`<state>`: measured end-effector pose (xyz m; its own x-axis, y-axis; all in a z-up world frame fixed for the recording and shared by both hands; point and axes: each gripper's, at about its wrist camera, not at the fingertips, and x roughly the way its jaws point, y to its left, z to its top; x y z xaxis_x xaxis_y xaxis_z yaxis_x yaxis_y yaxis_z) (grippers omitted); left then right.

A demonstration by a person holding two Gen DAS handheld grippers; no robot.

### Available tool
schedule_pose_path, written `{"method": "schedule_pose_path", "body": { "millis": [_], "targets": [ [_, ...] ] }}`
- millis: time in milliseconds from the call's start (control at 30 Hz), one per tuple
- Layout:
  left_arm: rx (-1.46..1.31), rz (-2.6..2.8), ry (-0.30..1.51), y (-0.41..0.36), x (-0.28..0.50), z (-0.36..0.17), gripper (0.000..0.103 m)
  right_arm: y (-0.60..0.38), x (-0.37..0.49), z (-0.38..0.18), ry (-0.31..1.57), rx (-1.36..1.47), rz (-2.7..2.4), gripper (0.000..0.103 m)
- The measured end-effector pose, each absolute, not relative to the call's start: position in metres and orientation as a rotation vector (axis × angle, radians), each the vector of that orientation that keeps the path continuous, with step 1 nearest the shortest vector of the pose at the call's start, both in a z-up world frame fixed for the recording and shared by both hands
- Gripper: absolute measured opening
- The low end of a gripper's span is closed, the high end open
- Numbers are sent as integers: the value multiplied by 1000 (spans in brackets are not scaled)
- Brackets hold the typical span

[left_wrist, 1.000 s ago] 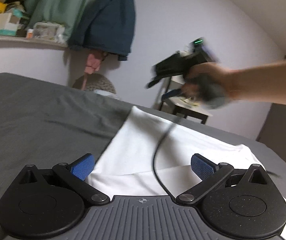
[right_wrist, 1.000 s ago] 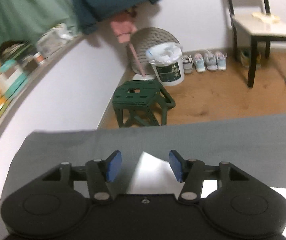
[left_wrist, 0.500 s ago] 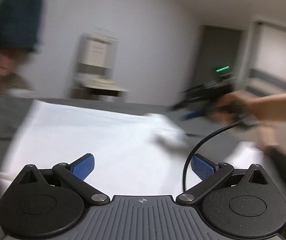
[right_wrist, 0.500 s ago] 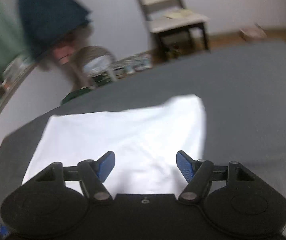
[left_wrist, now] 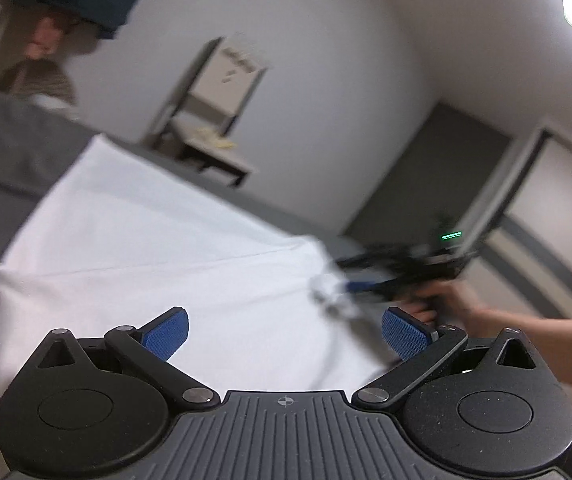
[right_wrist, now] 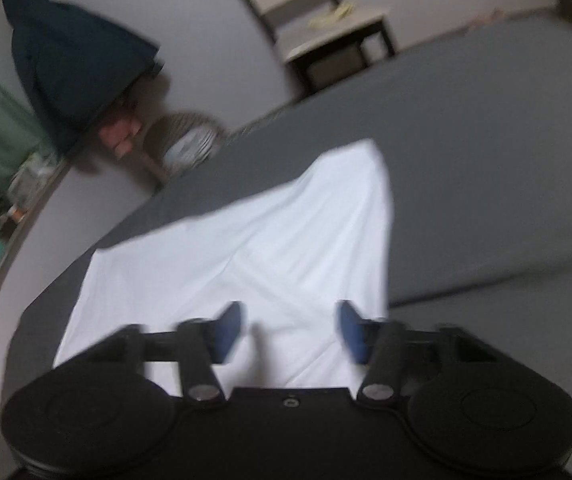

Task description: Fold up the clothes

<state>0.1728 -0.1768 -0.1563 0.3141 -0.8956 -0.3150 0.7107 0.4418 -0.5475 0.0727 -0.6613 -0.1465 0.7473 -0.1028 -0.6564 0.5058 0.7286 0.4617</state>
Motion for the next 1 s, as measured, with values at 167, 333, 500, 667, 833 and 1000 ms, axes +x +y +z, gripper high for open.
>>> {"method": "schedule_pose_path", "body": {
  "millis": [167, 333, 500, 667, 833, 1000],
  "targets": [
    [-319, -1057, 644, -173, 173, -156, 103, -663, 32, -118, 550, 735, -368, 68],
    [-304, -1030, 650, -169, 173, -156, 103, -663, -57, -105, 551, 763, -444, 71],
    [-251, -1064, 652, -183, 166, -154, 103, -665, -153, -95, 567, 759, -562, 71],
    [-175, -1118, 636, -192, 148, -148, 103, -731, -228, -113, 566, 803, -831, 55],
    [-139, -1124, 632, -189, 131, -142, 103, -795, -254, -137, 624, 777, -1005, 36],
    [-169, -1087, 639, -184, 129, -141, 103, -829, -240, -154, 674, 786, -1042, 24]
  ]
}}
